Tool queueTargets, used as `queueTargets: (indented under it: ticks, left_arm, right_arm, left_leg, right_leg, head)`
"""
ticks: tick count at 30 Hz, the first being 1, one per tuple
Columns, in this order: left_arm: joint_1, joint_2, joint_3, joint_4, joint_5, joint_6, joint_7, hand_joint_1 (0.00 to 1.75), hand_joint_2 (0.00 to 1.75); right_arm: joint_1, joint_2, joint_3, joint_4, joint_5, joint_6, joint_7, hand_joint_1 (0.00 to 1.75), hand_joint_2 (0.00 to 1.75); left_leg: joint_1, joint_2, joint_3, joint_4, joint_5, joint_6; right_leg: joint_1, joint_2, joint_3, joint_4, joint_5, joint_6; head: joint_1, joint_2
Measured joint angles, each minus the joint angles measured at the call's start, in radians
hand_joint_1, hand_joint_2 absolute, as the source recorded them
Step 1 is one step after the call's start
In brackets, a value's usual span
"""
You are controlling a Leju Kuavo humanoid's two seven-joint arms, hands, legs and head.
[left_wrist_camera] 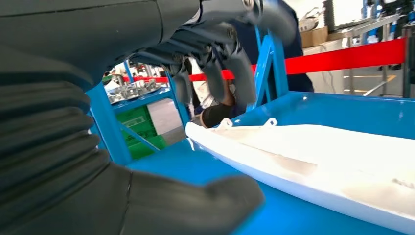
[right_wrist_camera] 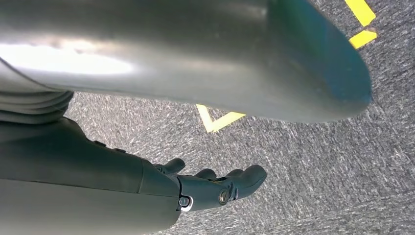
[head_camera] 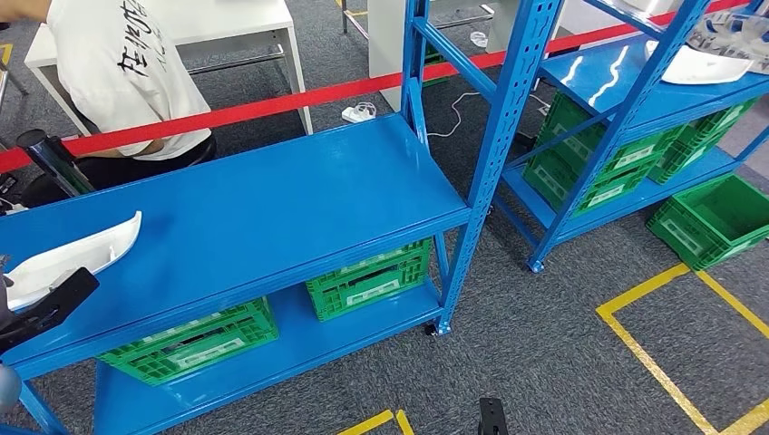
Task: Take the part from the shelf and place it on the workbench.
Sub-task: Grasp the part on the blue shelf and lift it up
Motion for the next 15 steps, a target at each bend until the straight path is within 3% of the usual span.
queueTargets:
  ticks: [15]
  left_arm:
    - [0.011,-0.002,0.007,-0.002,0.004,0.009,-0.005,0.0,0.0]
  right_arm:
    - [0.001,0.0,0.0,0.0,0.008,0.001,-0.002,0.0,0.0]
  left_leg:
    - [-0.002,0.0,0.0,0.001,-0.001,0.0]
  right_leg:
    - [-0.003,0.0,0.0,-0.001,0.0,0.0]
  head:
    - [0.0,0.0]
